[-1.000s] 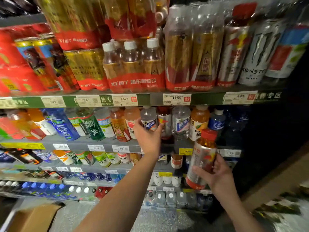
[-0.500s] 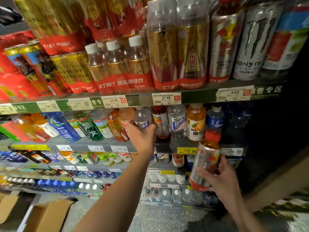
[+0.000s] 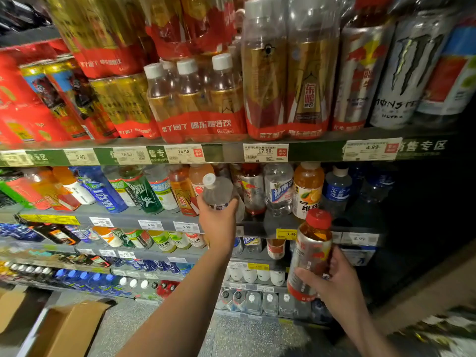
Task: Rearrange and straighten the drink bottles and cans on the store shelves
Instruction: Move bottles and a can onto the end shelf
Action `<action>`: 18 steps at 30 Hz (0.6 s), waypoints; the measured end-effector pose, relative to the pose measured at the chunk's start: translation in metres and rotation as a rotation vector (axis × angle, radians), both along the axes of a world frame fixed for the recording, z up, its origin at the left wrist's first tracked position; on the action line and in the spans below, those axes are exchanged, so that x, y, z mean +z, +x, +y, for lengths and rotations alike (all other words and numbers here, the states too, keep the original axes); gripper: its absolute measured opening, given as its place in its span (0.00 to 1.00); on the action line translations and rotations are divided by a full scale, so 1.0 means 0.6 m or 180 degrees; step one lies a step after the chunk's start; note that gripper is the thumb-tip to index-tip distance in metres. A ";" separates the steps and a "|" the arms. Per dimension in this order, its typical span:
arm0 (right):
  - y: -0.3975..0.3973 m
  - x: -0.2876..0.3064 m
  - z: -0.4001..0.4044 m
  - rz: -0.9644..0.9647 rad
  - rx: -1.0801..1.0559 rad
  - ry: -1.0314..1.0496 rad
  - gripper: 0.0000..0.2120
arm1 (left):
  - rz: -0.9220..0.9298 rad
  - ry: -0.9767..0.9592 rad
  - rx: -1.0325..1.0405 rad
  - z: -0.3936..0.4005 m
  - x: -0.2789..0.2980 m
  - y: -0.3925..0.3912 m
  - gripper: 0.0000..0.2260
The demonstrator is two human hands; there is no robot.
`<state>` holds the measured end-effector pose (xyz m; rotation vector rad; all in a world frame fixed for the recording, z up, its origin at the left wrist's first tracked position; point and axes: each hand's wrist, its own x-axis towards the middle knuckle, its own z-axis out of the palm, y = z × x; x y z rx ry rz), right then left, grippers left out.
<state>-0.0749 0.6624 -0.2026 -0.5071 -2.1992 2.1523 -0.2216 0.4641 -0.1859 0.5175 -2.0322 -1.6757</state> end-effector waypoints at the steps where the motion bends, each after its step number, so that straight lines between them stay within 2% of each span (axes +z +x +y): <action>1: 0.002 -0.002 -0.003 0.0000 0.0002 0.0018 0.28 | -0.0009 0.0117 -0.0034 -0.011 -0.003 0.006 0.25; 4: 0.004 -0.001 -0.020 0.0061 -0.0076 0.0126 0.28 | 0.0030 0.0686 -0.0119 -0.050 -0.011 0.024 0.23; 8: -0.008 0.013 -0.056 0.0204 -0.0262 0.0200 0.27 | 0.0090 0.1138 -0.0167 -0.122 -0.005 0.051 0.36; 9: -0.016 0.013 -0.068 0.0228 -0.0321 0.0263 0.27 | 0.0079 0.1230 -0.0211 -0.147 -0.002 0.058 0.35; 12: -0.037 0.025 -0.100 0.0328 -0.0365 0.0426 0.26 | 0.0164 0.1392 -0.0360 -0.204 0.005 0.080 0.17; 13: -0.048 0.027 -0.117 0.0384 -0.0360 0.0490 0.26 | 0.0182 0.1407 -0.0446 -0.226 0.008 0.086 0.16; 15: -0.075 0.029 -0.155 0.0506 -0.0483 0.0633 0.26 | 0.0112 0.1499 -0.0577 -0.272 0.008 0.092 0.16; 18: -0.124 0.031 -0.218 0.0668 -0.0710 0.1120 0.25 | -0.0018 0.1657 -0.0730 -0.336 0.009 0.094 0.25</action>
